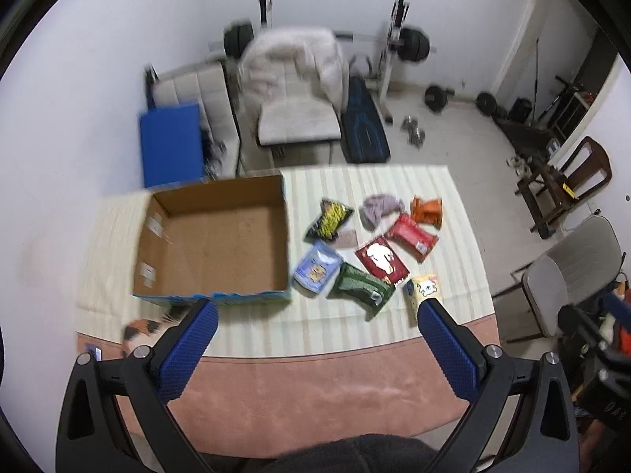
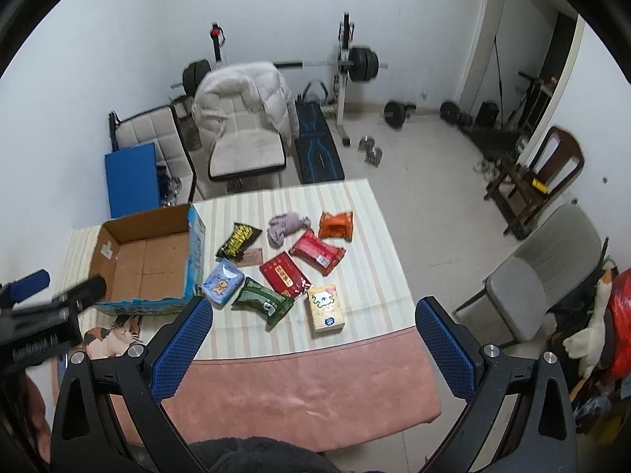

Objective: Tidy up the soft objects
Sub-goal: 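Grasp the green snack bag with the left tool while the right grasps the yellow tissue pack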

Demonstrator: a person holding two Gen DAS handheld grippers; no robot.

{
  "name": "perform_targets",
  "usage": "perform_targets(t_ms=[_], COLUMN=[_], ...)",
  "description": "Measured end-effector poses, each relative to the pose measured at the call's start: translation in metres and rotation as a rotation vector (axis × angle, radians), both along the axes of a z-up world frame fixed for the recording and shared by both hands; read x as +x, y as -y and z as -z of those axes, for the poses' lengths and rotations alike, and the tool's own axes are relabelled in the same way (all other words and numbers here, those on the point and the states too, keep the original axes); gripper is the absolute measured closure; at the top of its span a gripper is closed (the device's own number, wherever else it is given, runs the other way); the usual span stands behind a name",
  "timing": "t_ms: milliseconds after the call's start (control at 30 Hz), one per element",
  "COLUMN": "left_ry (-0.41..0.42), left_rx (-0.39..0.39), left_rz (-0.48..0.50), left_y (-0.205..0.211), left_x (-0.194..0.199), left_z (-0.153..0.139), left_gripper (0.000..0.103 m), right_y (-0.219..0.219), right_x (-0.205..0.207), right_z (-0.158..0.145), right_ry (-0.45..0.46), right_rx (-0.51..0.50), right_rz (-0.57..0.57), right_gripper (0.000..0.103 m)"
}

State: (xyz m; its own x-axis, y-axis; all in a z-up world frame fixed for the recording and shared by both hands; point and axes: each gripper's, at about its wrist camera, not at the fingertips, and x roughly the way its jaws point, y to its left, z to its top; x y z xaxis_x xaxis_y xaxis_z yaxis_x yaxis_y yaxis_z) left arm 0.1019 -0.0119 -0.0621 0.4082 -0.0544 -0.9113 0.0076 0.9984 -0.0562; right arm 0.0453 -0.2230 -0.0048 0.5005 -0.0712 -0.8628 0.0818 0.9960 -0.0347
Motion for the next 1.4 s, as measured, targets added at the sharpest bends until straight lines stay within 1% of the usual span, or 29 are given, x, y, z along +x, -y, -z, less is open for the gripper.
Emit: perform_targets(t_ms=[33, 67, 133, 167, 233, 267, 300, 333, 367, 433, 467, 600, 667, 733, 800, 867, 900, 933, 967, 1000, 1033, 1067, 1100, 1133, 1167, 1200, 1267, 1367, 1400], left_ry=[-0.048, -0.084, -0.144, -0.212, -0.299, -0.362, -0.406, -0.452, -0.495, -0.559, -0.597, -0.709, -0.769, -0.81, -0.835, -0.845, -0.851, -0.868, -0.875, -0.875, -0.865, -0.852, -0.828, -0.81, -0.778, -0.766, -0.734, -0.72, -0.719], left_rx=[-0.025, -0.057, -0.087, -0.13, -0.162, -0.188, -0.209, -0.216, -0.224, -0.231, -0.242, -0.24, -0.292, -0.325, -0.346, -0.344, -0.341, -0.328, -0.33, -0.33, -0.305, -0.276, -0.226, -0.188, -0.124, -0.094, -0.037, -0.032, -0.036], left_rz=[-0.009, -0.014, -0.034, -0.042, -0.062, -0.077, -0.086, -0.1, -0.107, -0.125, -0.136, -0.184, -0.231, -0.286, -0.327, -0.353, -0.356, -0.352, -0.343, -0.329, -0.296, -0.266, -0.216, -0.18, -0.113, -0.079, -0.023, -0.031, -0.038], left_y=[0.001, 0.002, 0.002, 0.007, 0.017, 0.025, 0.032, 0.039, 0.046, 0.056, 0.063, 0.075, 0.074, 0.07, 0.068, 0.066, 0.066, 0.068, 0.069, 0.072, 0.076, 0.079, 0.085, 0.089, 0.096, 0.1, 0.107, 0.105, 0.107], left_x=[0.017, 0.03, 0.052, 0.068, 0.088, 0.1, 0.108, 0.116, 0.122, 0.13, 0.135, 0.151, 0.153, 0.158, 0.161, 0.163, 0.163, 0.161, 0.16, 0.159, 0.156, 0.155, 0.152, 0.151, 0.147, 0.146, 0.142, 0.14, 0.14], left_z=[0.018, 0.033, 0.063, 0.089, 0.123, 0.151, 0.171, 0.191, 0.211, 0.24, 0.26, 0.318, 0.343, 0.362, 0.375, 0.384, 0.388, 0.393, 0.395, 0.398, 0.397, 0.396, 0.392, 0.389, 0.385, 0.383, 0.378, 0.383, 0.389], left_gripper=[0.0, 0.0, 0.0, 0.0, 0.001, 0.002, 0.005, 0.009, 0.01, 0.01, 0.01, 0.011, 0.011, 0.011, 0.011, 0.016, 0.025, 0.036, 0.042, 0.047, 0.05, 0.052, 0.056, 0.058, 0.058, 0.058, 0.058, 0.058, 0.058], right_y=[0.004, 0.011, 0.019, 0.028, 0.039, 0.045, 0.048, 0.053, 0.055, 0.058, 0.061, 0.068, 0.07, 0.073, 0.074, 0.074, 0.075, 0.076, 0.076, 0.076, 0.076, 0.076, 0.076, 0.076, 0.076, 0.076, 0.074, 0.072, 0.072], right_x=[0.011, 0.029, 0.057, 0.075, 0.099, 0.113, 0.122, 0.133, 0.14, 0.15, 0.156, 0.168, 0.172, 0.175, 0.179, 0.182, 0.183, 0.184, 0.186, 0.186, 0.187, 0.187, 0.187, 0.187, 0.188, 0.187, 0.187, 0.186, 0.186], right_z=[0.012, 0.034, 0.069, 0.099, 0.146, 0.177, 0.198, 0.226, 0.245, 0.276, 0.294, 0.343, 0.359, 0.374, 0.386, 0.397, 0.402, 0.407, 0.413, 0.417, 0.422, 0.426, 0.43, 0.434, 0.438, 0.441, 0.446, 0.446, 0.445], right_ry=[-0.019, -0.049, -0.103, -0.147, -0.225, -0.274, -0.31, -0.349, -0.381, -0.424, -0.447, -0.517, -0.544, -0.563, -0.577, -0.598, -0.608, -0.62, -0.635, -0.645, -0.662, -0.677, -0.688, -0.702, -0.717, -0.727, -0.742, -0.738, -0.739], right_rx=[0.008, 0.017, 0.022, 0.036, 0.048, 0.057, 0.059, 0.066, 0.063, 0.069, 0.078, 0.104, 0.118, 0.12, 0.128, 0.134, 0.137, 0.143, 0.153, 0.16, 0.162, 0.168, 0.181, 0.192, 0.194, 0.2, 0.184, 0.163, 0.166], right_rz=[0.001, 0.006, 0.017, 0.025, 0.039, 0.046, 0.048, 0.046, 0.045, 0.039, 0.036, 0.051, 0.058, 0.067, 0.07, 0.077, 0.08, 0.083, 0.084, 0.084, 0.085, 0.083, 0.082, 0.082, 0.082, 0.077, 0.068, 0.049, 0.048], right_gripper=[0.0, 0.0, 0.0, 0.0, 0.0, 0.0, 0.0, 0.0, 0.0, 0.0, 0.001, 0.003, 0.005, 0.005, 0.007, 0.008, 0.01, 0.011, 0.013, 0.013, 0.013, 0.014, 0.019, 0.021, 0.024, 0.028, 0.031, 0.034, 0.034])
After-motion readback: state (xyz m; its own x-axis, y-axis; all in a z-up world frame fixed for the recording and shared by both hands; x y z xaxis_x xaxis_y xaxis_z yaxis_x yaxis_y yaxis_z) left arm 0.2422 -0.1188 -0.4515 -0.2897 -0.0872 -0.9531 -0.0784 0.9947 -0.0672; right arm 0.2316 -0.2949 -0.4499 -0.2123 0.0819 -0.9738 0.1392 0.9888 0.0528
